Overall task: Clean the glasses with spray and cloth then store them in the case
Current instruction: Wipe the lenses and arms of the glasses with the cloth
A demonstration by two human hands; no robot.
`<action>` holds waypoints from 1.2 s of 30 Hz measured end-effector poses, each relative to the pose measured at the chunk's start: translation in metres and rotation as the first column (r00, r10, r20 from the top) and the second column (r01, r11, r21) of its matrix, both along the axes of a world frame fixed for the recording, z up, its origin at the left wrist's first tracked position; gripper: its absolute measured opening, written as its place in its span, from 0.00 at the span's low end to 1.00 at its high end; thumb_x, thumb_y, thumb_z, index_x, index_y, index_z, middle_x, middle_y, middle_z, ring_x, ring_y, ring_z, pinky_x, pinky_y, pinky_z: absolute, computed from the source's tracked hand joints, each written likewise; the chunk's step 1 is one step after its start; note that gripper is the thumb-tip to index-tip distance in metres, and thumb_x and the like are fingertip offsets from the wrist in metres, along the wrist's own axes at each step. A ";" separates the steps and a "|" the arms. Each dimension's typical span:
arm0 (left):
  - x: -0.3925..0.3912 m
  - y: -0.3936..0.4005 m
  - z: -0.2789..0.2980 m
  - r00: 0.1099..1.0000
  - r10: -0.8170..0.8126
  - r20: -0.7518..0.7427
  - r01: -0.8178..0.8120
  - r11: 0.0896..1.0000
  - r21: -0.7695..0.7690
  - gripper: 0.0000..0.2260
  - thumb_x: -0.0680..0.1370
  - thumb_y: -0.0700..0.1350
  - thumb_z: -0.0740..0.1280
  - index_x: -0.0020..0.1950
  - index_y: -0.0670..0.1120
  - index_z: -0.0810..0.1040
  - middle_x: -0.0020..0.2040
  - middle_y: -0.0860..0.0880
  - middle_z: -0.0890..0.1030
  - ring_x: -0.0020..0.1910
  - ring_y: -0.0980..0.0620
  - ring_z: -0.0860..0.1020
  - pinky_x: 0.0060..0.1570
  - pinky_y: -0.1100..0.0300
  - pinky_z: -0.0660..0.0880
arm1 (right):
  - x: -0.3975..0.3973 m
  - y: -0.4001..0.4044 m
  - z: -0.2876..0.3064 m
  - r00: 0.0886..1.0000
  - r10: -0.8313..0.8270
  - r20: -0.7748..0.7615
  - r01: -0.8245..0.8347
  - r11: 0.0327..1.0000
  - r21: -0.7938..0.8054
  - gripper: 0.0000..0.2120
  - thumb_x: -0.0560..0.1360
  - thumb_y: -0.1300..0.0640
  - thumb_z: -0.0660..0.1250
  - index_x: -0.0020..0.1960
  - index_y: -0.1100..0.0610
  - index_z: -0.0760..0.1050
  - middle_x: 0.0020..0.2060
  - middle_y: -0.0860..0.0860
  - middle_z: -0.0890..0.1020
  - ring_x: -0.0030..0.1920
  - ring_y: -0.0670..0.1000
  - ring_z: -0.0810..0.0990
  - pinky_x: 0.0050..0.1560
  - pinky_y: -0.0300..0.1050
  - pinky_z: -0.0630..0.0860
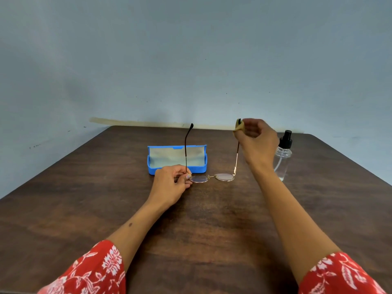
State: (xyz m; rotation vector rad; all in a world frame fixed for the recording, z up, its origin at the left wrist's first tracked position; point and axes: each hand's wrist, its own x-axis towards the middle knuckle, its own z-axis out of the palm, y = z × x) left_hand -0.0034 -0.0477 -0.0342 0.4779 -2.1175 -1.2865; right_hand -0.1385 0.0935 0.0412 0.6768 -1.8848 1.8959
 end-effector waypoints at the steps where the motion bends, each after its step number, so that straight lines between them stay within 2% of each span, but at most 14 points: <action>1: 0.000 0.000 0.000 1.000 0.001 -0.002 -0.001 1.000 -0.001 0.09 0.76 0.35 0.66 0.41 0.48 0.80 0.37 0.49 0.83 0.39 0.57 0.83 0.43 0.66 0.80 | -0.001 0.000 0.002 1.000 -0.006 -0.020 0.006 1.000 0.001 0.07 0.68 0.60 0.72 0.44 0.50 0.78 0.34 0.40 0.80 0.35 0.37 0.79 0.42 0.35 0.78; 3: 0.000 0.000 0.000 1.000 0.002 -0.003 -0.002 1.000 0.001 0.09 0.76 0.35 0.66 0.41 0.49 0.80 0.38 0.50 0.83 0.38 0.58 0.83 0.43 0.66 0.80 | -0.002 0.000 -0.002 1.000 -0.021 -0.013 0.021 0.999 0.042 0.07 0.68 0.61 0.71 0.44 0.51 0.78 0.34 0.40 0.80 0.35 0.38 0.79 0.43 0.37 0.78; 6: 0.000 -0.001 -0.001 1.000 0.004 -0.003 -0.004 1.000 0.001 0.09 0.76 0.36 0.67 0.42 0.49 0.80 0.38 0.50 0.83 0.39 0.58 0.83 0.43 0.65 0.80 | -0.003 0.003 -0.020 0.994 -0.044 0.102 0.026 0.986 0.167 0.07 0.67 0.62 0.72 0.42 0.53 0.78 0.33 0.44 0.80 0.38 0.45 0.80 0.48 0.44 0.78; 8: 0.000 -0.001 -0.001 1.000 0.004 -0.006 -0.004 1.000 -0.001 0.09 0.76 0.36 0.67 0.41 0.49 0.80 0.38 0.50 0.84 0.39 0.58 0.83 0.44 0.65 0.80 | -0.002 0.005 -0.029 0.987 -0.064 0.149 0.027 0.971 0.237 0.07 0.67 0.60 0.73 0.41 0.52 0.78 0.33 0.44 0.80 0.39 0.45 0.79 0.48 0.44 0.77; 10: 0.000 -0.001 -0.001 1.000 0.003 -0.006 -0.003 1.000 -0.006 0.10 0.76 0.36 0.67 0.41 0.50 0.80 0.38 0.50 0.84 0.39 0.58 0.83 0.44 0.65 0.80 | -0.002 0.004 -0.025 0.989 -0.065 0.132 0.036 0.976 0.213 0.07 0.67 0.60 0.73 0.42 0.52 0.78 0.34 0.44 0.80 0.39 0.45 0.80 0.47 0.43 0.77; 13: 0.000 -0.001 -0.002 1.000 -0.003 -0.003 0.003 1.000 -0.011 0.10 0.76 0.36 0.67 0.40 0.51 0.79 0.37 0.51 0.83 0.38 0.58 0.83 0.44 0.65 0.80 | -0.001 0.000 -0.007 0.999 -0.040 0.034 0.038 0.997 0.064 0.07 0.68 0.62 0.71 0.44 0.52 0.78 0.34 0.42 0.80 0.37 0.43 0.80 0.43 0.36 0.77; 15: -0.001 -0.001 -0.002 1.000 -0.007 -0.004 0.007 1.000 -0.010 0.11 0.76 0.36 0.67 0.40 0.51 0.79 0.37 0.51 0.83 0.38 0.58 0.83 0.44 0.65 0.80 | -0.002 0.000 0.002 0.999 -0.036 -0.024 0.036 0.999 0.021 0.08 0.69 0.61 0.71 0.44 0.51 0.77 0.35 0.40 0.80 0.37 0.40 0.80 0.42 0.33 0.77; 18: -0.001 -0.001 -0.002 1.000 -0.012 -0.020 0.012 1.000 -0.008 0.11 0.76 0.35 0.66 0.39 0.50 0.79 0.37 0.50 0.83 0.38 0.59 0.83 0.43 0.65 0.80 | -0.003 0.002 -0.004 1.000 -0.024 -0.015 0.025 0.997 0.067 0.07 0.69 0.62 0.71 0.43 0.51 0.77 0.35 0.41 0.80 0.36 0.39 0.80 0.42 0.36 0.78; 22: -0.001 -0.002 -0.004 0.999 -0.013 -0.031 0.013 1.000 0.000 0.11 0.76 0.35 0.66 0.40 0.50 0.80 0.37 0.49 0.84 0.38 0.58 0.83 0.43 0.66 0.80 | -0.005 0.011 -0.035 0.985 -0.044 0.166 -0.001 0.965 0.263 0.06 0.67 0.60 0.74 0.42 0.53 0.79 0.35 0.47 0.82 0.36 0.43 0.80 0.44 0.39 0.78; 25: -0.001 -0.002 -0.004 1.000 -0.012 -0.021 0.012 1.000 0.000 0.11 0.76 0.35 0.66 0.40 0.51 0.80 0.37 0.50 0.84 0.39 0.58 0.83 0.44 0.65 0.80 | -0.005 0.011 -0.039 0.966 -0.034 0.258 -0.046 0.953 0.298 0.08 0.65 0.61 0.74 0.42 0.53 0.79 0.36 0.49 0.83 0.40 0.50 0.82 0.48 0.49 0.80; 28: -0.001 -0.002 -0.004 1.000 -0.010 -0.015 0.010 1.000 0.001 0.12 0.76 0.35 0.67 0.39 0.52 0.80 0.37 0.51 0.84 0.39 0.58 0.83 0.44 0.65 0.80 | -0.006 0.007 -0.014 0.989 -0.021 0.144 -0.007 0.982 0.191 0.07 0.66 0.61 0.73 0.39 0.50 0.78 0.33 0.45 0.82 0.38 0.47 0.82 0.48 0.46 0.80; 32: -0.002 -0.003 -0.004 1.000 -0.006 -0.002 0.006 1.000 -0.003 0.10 0.75 0.36 0.67 0.40 0.51 0.80 0.37 0.53 0.83 0.38 0.60 0.83 0.42 0.68 0.79 | -0.006 0.005 0.009 1.000 0.009 0.014 -0.010 0.998 0.063 0.07 0.67 0.60 0.73 0.43 0.51 0.78 0.34 0.41 0.81 0.35 0.38 0.80 0.42 0.36 0.79; 34: -0.002 -0.003 -0.004 1.000 -0.001 -0.010 0.001 1.000 0.006 0.09 0.75 0.36 0.67 0.41 0.49 0.81 0.37 0.52 0.83 0.38 0.60 0.83 0.42 0.67 0.80 | -0.005 0.004 0.003 1.000 0.011 0.022 -0.013 0.995 0.101 0.08 0.67 0.60 0.73 0.41 0.50 0.78 0.33 0.41 0.81 0.35 0.38 0.80 0.43 0.38 0.79; 36: -0.002 -0.003 -0.003 1.000 0.000 -0.021 0.001 1.000 0.023 0.10 0.76 0.36 0.67 0.40 0.51 0.80 0.36 0.52 0.83 0.37 0.59 0.83 0.41 0.67 0.79 | -0.006 0.005 -0.012 0.994 0.006 0.105 -0.025 0.984 0.175 0.08 0.67 0.61 0.73 0.39 0.49 0.77 0.33 0.44 0.81 0.38 0.44 0.81 0.46 0.44 0.80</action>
